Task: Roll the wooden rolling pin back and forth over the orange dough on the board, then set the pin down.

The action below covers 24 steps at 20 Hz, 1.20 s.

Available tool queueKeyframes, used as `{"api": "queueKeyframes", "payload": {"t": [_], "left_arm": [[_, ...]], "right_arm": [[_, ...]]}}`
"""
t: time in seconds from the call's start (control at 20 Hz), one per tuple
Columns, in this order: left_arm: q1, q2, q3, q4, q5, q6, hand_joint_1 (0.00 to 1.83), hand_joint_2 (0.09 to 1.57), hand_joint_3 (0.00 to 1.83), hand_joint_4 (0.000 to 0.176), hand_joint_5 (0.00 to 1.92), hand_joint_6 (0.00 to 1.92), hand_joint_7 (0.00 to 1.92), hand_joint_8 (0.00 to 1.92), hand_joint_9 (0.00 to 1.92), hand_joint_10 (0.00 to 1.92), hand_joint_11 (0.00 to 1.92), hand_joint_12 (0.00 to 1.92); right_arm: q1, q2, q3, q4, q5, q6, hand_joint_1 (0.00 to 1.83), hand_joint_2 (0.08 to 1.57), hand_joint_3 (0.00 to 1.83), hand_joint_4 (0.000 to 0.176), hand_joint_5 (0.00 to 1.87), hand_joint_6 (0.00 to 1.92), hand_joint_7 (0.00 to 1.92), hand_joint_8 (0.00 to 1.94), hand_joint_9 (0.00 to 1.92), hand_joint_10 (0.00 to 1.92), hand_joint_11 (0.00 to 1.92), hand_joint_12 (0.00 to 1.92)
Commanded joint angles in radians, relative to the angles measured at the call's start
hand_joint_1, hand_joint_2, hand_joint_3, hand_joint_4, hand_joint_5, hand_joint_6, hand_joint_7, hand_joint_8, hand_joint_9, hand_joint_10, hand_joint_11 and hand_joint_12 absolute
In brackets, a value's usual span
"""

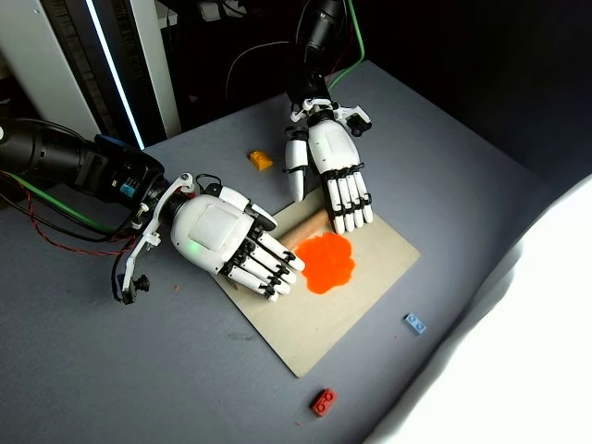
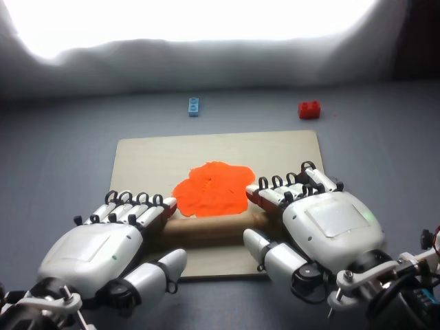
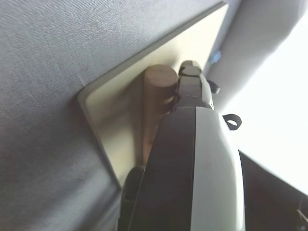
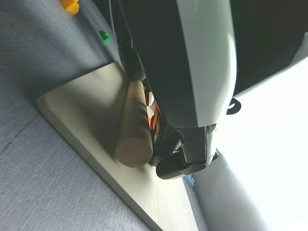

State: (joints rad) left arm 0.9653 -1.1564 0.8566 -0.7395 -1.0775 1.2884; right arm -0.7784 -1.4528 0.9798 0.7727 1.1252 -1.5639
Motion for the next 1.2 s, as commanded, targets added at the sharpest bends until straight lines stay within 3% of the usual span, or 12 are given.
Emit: {"api": "queueKeyframes", "payload": {"t": [0.0, 0.5, 1.15], "left_arm": [[0.011, -0.001, -0.005, 0.014, -0.058, -0.004, 0.00, 1.55, 0.00, 0.000, 0.17, 0.01, 0.19, 0.01, 0.15, 0.01, 0.02, 0.01], [0.042, -0.022, 0.007, 0.018, -0.096, -0.018, 0.00, 1.55, 0.00, 0.000, 0.17, 0.01, 0.19, 0.01, 0.15, 0.01, 0.02, 0.01], [-0.009, -0.023, 0.000, 0.071, -0.099, -0.034, 0.00, 1.55, 0.00, 0.000, 0.15, 0.00, 0.19, 0.01, 0.15, 0.01, 0.02, 0.01]], "right_arm": [[-0.006, 0.006, -0.004, -0.055, 0.073, 0.004, 0.00, 1.57, 0.00, 0.000, 0.39, 0.00, 0.45, 0.00, 0.48, 0.00, 0.00, 1.06], [-0.018, 0.009, -0.004, -0.055, 0.069, 0.002, 0.00, 1.57, 0.01, 0.000, 0.40, 0.01, 0.46, 0.00, 0.47, 0.00, 0.00, 1.07], [-0.005, 0.019, -0.004, -0.055, 0.078, 0.002, 0.00, 1.57, 0.00, 0.000, 0.42, 0.01, 0.50, 0.01, 0.50, 0.01, 0.00, 1.11]]}}
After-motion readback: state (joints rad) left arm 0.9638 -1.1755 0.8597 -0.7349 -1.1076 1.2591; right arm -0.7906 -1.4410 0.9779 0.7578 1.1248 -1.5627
